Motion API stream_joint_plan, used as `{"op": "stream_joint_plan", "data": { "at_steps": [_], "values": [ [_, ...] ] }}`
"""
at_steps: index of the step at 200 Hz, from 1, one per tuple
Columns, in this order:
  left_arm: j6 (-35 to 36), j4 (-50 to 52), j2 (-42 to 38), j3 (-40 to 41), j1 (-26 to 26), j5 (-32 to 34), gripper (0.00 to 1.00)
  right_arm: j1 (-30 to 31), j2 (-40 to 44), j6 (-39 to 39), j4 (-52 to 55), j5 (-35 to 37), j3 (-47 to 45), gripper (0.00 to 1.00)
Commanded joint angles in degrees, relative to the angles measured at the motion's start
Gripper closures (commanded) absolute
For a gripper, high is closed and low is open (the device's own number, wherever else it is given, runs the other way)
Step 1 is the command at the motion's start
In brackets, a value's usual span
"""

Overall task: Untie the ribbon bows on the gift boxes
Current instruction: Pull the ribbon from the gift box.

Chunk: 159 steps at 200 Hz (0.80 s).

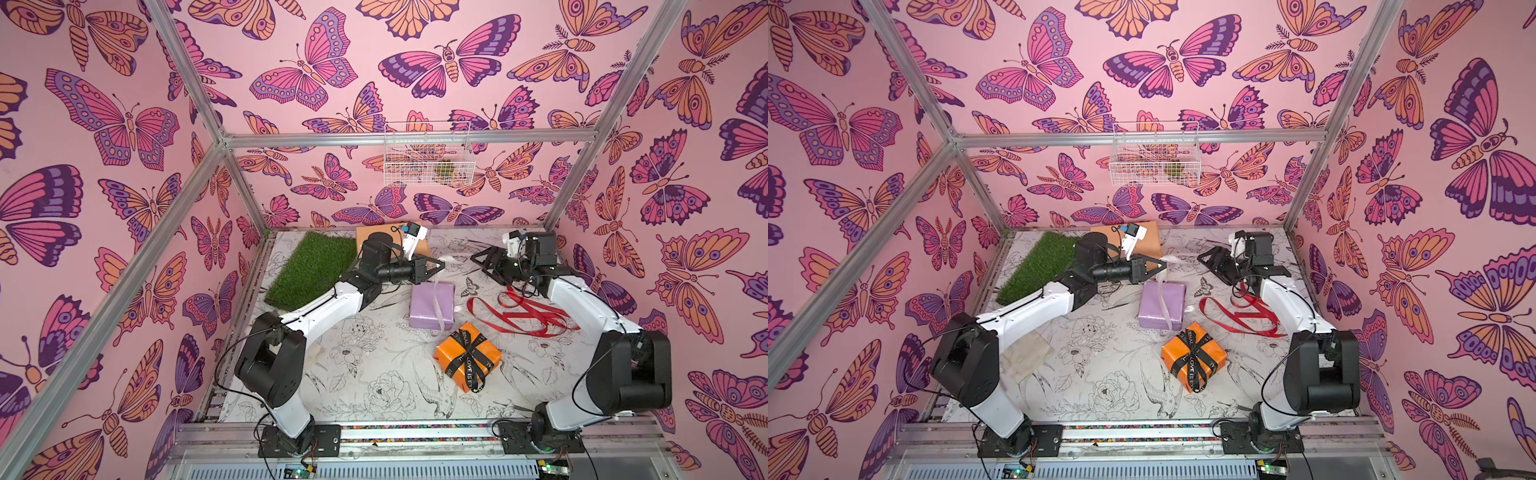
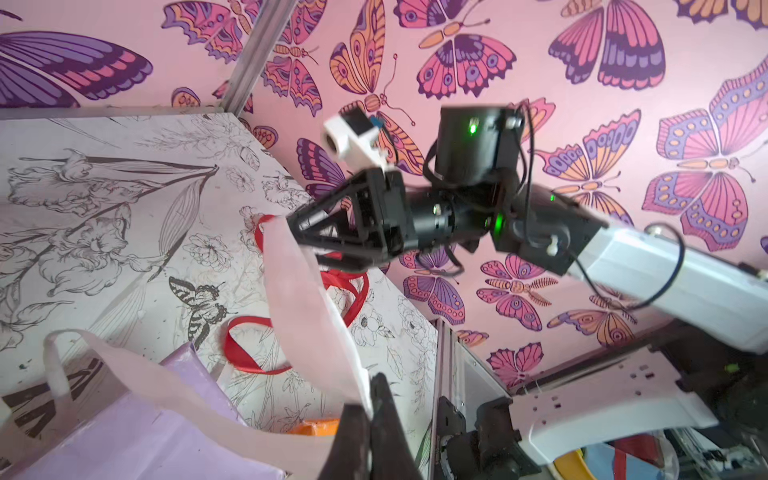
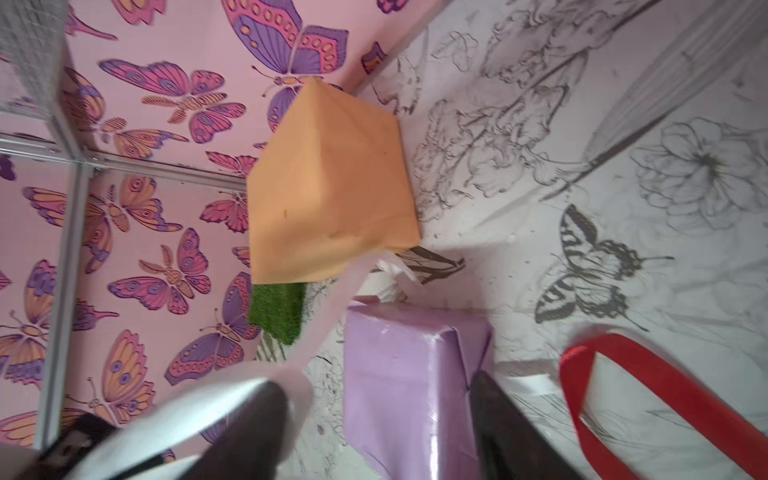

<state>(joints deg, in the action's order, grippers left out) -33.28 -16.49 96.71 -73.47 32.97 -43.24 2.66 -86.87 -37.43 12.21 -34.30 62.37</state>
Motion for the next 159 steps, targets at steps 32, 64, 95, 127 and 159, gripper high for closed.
{"op": "stream_joint_plan", "data": {
  "at_steps": [32,64,95,127,159],
  "values": [
    [-5.07,10.48,2.03,-5.93,-0.73,2.55,1.00,3.39,15.72,16.87,-2.64,3.70,-8.48,0.01],
    [-5.22,13.17,1.60,-6.34,-0.05,2.86,1.00,7.50,19.57,22.92,-15.21,0.52,-11.27,0.01],
    [-5.52,14.12,1.38,-6.07,0.31,2.63,1.00,12.63,18.17,32.05,-15.76,-1.23,-9.11,0.02],
    [-6.40,14.11,0.51,-5.98,0.69,1.70,1.00,15.54,16.18,41.55,-23.02,-4.92,-12.58,0.01],
    [-7.17,14.20,-0.09,-5.90,1.01,0.38,1.00,15.54,12.67,45.45,-31.13,-6.59,-13.86,0.01]
  ]
}}
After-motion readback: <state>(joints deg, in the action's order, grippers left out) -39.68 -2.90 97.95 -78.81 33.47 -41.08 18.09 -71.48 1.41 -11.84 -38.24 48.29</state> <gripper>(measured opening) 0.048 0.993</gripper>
